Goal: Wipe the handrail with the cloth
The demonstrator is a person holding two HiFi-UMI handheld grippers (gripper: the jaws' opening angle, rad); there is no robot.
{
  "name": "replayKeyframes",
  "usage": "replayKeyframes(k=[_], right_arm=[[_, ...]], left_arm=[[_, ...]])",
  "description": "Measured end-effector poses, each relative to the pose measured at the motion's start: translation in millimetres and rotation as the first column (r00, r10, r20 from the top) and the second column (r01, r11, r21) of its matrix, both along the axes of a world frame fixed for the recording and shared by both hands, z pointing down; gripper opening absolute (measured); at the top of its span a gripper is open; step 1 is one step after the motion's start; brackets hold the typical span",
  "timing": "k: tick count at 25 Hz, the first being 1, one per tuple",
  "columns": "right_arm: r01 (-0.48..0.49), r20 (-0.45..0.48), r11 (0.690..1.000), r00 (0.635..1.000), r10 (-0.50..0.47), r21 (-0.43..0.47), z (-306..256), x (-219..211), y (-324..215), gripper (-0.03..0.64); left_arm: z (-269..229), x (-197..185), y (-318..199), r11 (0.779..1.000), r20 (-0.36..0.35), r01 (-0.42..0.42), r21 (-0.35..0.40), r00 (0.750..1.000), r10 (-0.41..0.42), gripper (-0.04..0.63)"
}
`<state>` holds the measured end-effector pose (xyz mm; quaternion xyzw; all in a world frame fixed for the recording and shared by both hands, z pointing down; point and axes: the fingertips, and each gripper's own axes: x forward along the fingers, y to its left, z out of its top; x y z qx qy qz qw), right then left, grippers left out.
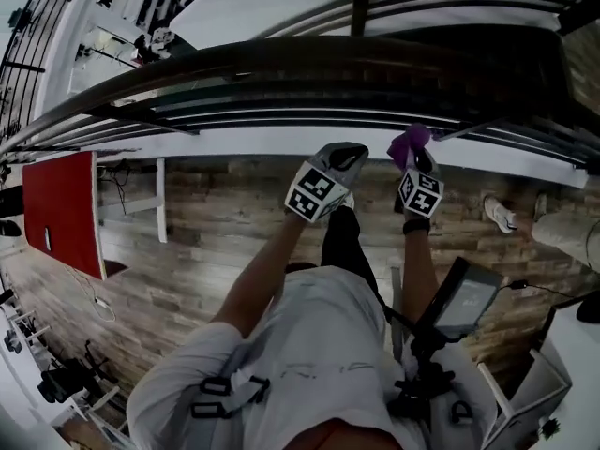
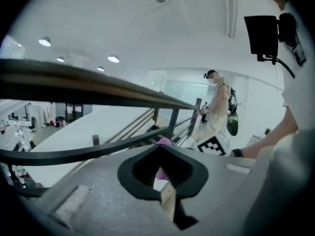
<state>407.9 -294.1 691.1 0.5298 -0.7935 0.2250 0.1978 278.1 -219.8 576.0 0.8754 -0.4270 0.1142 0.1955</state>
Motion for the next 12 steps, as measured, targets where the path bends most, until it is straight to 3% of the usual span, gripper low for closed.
replayKeyframes(k=[4,8,12], right_arm=[[0.162,0.111,0.979,0.978,-0.176,0.123,-76,-104,116,0.052],[0.244,0.183,0.929,0.936,-0.3,0.278,-160,-183,234,0.052],[0.289,0.153,0.859,0.912,-0.382,0.423,-256,-212,304,0.052]], left_arm=[[-51,-64,94,0.976,-0.026,0.169,0.134,0.986,-0.167,0.0],[-96,-132,217,0.921,-0.08,0.342,0.188,0.94,-0.333,0.0],[-158,-172,284,0.852,-0.091,0.432,0.296,0.901,-0.425,0.0]])
